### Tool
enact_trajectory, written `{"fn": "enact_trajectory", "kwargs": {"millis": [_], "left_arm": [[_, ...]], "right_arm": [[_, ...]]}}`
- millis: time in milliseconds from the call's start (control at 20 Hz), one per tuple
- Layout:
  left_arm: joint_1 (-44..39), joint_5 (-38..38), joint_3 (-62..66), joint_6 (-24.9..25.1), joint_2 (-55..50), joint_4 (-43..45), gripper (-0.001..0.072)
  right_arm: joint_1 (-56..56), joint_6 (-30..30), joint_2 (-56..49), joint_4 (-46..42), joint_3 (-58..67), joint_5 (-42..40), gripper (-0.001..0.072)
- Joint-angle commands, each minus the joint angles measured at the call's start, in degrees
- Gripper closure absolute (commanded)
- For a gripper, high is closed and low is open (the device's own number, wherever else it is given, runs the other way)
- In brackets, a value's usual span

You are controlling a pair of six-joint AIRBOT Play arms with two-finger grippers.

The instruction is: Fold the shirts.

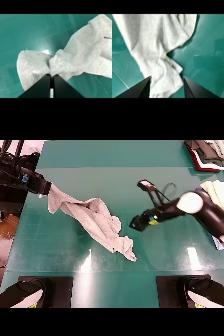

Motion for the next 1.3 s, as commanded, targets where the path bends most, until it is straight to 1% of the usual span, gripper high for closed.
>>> {"fn": "enact_trajectory", "kwargs": {"millis": [0,100,250,350,500,550,650,700,750,800,850,950,1050,1150,1250], "left_arm": [[0.04,-0.13,-0.02,-0.37,-0.02,-1.07,0.0682],[0.04,-0.15,-0.02,-0.44,-0.02,-1.68,0.0682],[0.04,-0.17,-0.02,-0.66,-0.02,-2.95,0.0682],[0.02,-0.11,-0.02,-1.84,-0.02,-3.15,0.0682],[0.02,-0.17,-0.02,-1.84,-0.02,-3.17,0.0682],[0.02,-0.35,-0.02,-1.84,-0.02,-3.17,0.0682],[0.04,-0.94,-0.02,-1.84,-0.02,-3.15,0.0682],[0.04,-1.31,-0.02,-1.81,-0.02,-3.15,0.0682],[0.04,-1.81,-0.02,-1.81,-0.02,-3.15,0.0682],[0.04,-2.16,-0.02,-1.84,-0.02,-3.15,0.0682],[0.04,-2.19,-0.02,-1.84,-0.02,-3.15,0.0682],[0.04,-2.01,-0.02,-1.81,0.00,-3.15,0.0682],[0.04,-1.62,0.39,-1.79,0.92,-2.56,0.0682],[0.04,-1.22,3.89,-1.75,1.75,-2.03,0.0682],[0.04,-0.90,10.32,-1.77,2.43,-2.10,0.0682]], "right_arm": [[-2.21,-6.23,-15.04,9.75,7.63,-1.75,0.0249],[-1.68,-7.19,-21.94,13.38,12.26,-3.48,0.0250],[-0.46,-7.19,-30.10,14.10,19.06,-4.22,0.0250],[1.11,-7.19,-34.49,14.10,23.17,-3.98,0.0250],[3.74,-7.17,-39.12,14.05,28.09,-3.78,0.0253],[4.35,-7.15,-40.11,13.94,29.33,-4.20,0.0266],[4.74,-7.10,-41.24,13.51,30.97,-4.66,0.0267],[4.66,-7.10,-41.62,13.35,31.45,-4.66,0.0291],[4.28,-7.10,-41.81,13.35,31.67,-4.61,0.0339],[3.67,-7.13,-41.81,13.38,31.65,-4.57,0.0467],[3.08,-7.15,-41.77,13.42,31.65,-4.09,0.0700],[1.73,-7.17,-40.83,13.40,31.65,-2.60,0.0697],[-0.35,-7.17,-37.48,13.35,31.65,-0.81,0.0696],[-3.78,-7.17,-31.58,13.40,31.67,-0.50,0.0697],[-7.93,-7.17,-23.69,13.42,31.67,-0.46,0.0697]]}}
